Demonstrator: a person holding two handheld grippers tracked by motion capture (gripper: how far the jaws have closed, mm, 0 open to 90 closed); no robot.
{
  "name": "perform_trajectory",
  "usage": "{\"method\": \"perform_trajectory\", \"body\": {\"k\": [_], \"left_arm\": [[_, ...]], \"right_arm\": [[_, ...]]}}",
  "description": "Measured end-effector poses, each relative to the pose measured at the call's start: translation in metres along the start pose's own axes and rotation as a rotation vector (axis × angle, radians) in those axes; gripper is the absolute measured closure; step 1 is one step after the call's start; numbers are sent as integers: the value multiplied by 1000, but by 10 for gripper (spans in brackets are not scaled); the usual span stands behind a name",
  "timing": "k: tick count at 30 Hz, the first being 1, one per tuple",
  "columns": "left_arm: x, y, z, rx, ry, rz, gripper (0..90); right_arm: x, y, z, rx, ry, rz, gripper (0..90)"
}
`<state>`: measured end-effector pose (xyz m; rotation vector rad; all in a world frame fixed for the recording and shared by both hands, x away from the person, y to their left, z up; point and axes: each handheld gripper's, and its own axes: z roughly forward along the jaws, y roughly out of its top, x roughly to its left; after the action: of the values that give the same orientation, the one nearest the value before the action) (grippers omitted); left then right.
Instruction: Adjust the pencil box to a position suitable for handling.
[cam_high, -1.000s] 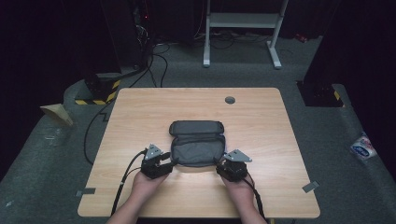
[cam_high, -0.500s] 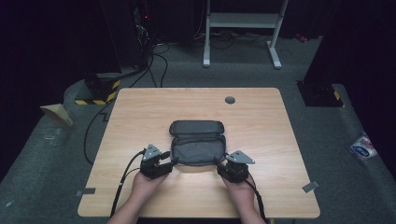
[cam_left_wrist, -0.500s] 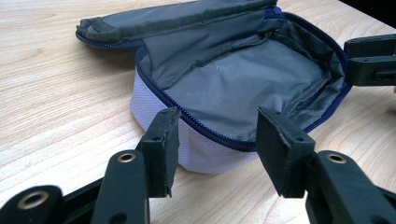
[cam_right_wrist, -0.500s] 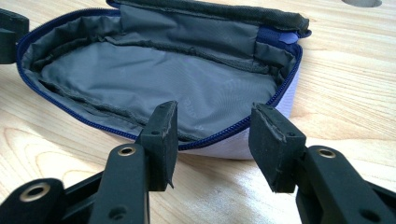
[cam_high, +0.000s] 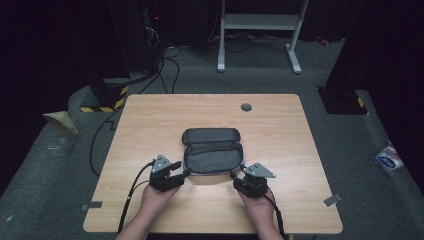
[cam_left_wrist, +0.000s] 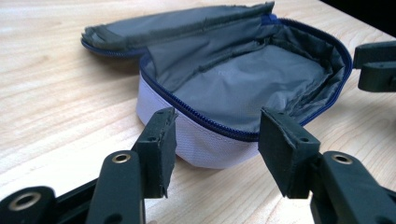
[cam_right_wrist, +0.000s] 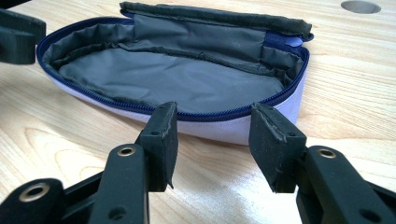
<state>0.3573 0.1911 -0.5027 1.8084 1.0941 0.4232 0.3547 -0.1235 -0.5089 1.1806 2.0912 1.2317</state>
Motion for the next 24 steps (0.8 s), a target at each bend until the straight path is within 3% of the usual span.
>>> {"method": "perform_trajectory", "body": {"k": [8,12,14,24], "left_arm": [[4,2,-19,-15,34,30,467],[12,-3,-26,27,54,51,483],[17,-7,-28,61,60,65,495],[29,-22,-42,116,78,96,453]], "right_arm": [[-3,-2,-12,-21,-2,-4,484],[-11,-5,-17,-20,-22,7,467],[-16,-9,-19,1,-32,8,447],[-39,-22,-27,82,-49,6,419]]}}
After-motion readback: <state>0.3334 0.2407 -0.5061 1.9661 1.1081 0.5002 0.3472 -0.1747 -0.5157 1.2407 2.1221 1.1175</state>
